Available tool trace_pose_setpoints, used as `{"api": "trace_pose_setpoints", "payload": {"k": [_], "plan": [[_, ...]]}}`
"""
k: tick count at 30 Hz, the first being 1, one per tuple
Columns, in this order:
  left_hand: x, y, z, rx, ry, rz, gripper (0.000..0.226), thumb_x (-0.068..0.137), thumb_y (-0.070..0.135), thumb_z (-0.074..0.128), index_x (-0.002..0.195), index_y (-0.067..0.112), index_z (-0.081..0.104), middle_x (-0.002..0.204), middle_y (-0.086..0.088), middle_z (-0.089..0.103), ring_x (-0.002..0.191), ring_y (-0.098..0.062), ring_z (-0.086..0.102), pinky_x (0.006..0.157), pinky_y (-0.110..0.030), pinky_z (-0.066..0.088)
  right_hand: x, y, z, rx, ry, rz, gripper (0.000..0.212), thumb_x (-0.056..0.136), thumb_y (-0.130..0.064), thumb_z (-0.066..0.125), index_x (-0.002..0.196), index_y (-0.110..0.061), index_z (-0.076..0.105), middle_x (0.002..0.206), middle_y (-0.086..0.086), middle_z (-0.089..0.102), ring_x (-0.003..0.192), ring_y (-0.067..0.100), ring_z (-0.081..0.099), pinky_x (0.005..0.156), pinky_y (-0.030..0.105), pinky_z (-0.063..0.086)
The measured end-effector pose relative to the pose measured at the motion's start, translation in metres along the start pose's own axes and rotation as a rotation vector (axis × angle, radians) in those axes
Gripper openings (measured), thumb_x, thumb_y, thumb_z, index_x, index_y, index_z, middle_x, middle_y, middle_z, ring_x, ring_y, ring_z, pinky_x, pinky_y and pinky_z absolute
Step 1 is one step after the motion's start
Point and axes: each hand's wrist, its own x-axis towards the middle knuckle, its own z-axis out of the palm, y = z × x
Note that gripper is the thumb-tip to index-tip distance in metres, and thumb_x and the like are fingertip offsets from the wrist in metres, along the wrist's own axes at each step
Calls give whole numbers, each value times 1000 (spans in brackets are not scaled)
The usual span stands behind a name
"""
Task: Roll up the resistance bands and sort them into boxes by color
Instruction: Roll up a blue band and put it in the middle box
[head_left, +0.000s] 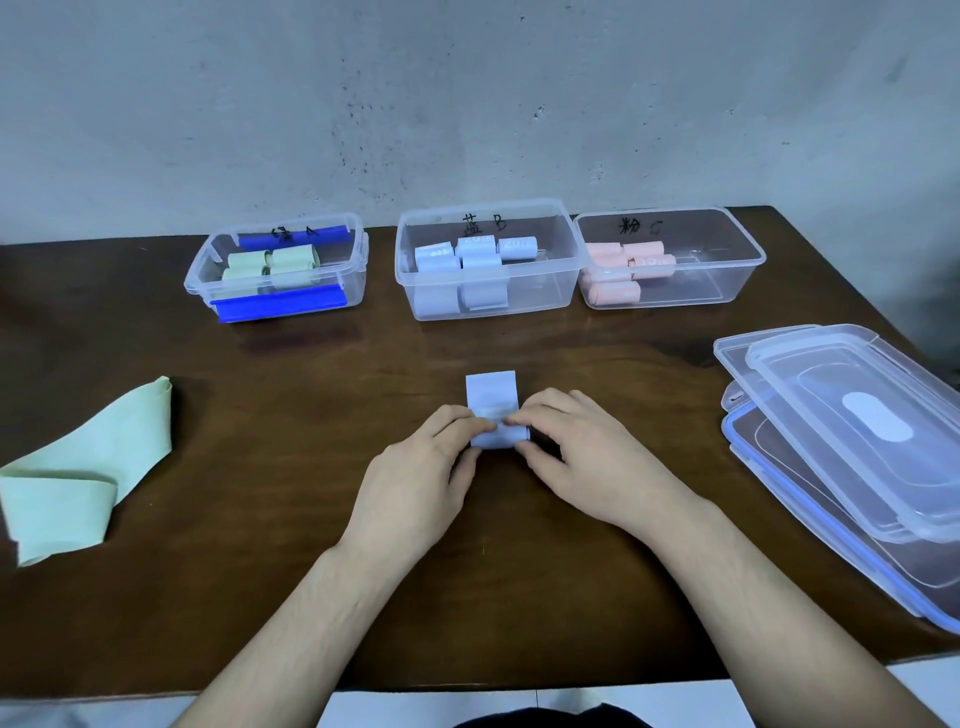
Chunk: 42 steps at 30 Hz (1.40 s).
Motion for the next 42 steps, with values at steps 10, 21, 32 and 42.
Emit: {"api": "trace_pose_setpoints", "payload": {"k": [10,21,32,42], "plan": [[12,-4,0,33,-73,-32,40,96,31,60,136,28,57,127,18,45,70,-13,60,59,-29,53,11,3,1,26,20,9,34,94,-27,64,127,-31,59,124,-18,54,106,6,45,95,23,40],[4,-2,-10,-26,-38,39,25,87,25,70,110,28,64,110,16,60,53,-13,49,50,-30,49,1,-3,-3,-13,-26,-18,32,97,-29,60,129,-28,59,123,-15,56,109,6,46,93,17,34],[-28,10,-16,-36,-95,47,27,84,39,66,110,34,68,109,21,60,55,-3,45,47,-13,38,-39,-15,-1,-27,-16,-62,35,97,-37,58,132,-31,60,119,-25,46,103,3,36,94,20,38],[-27,11,-15,-86,-97,23,30,93,38,61,122,30,63,118,22,48,59,-9,55,52,-18,47,-34,-14,6,104,56,-49,23,95,-26,65,116,-33,65,115,-23,56,102,5,49,91,23,44]]}}
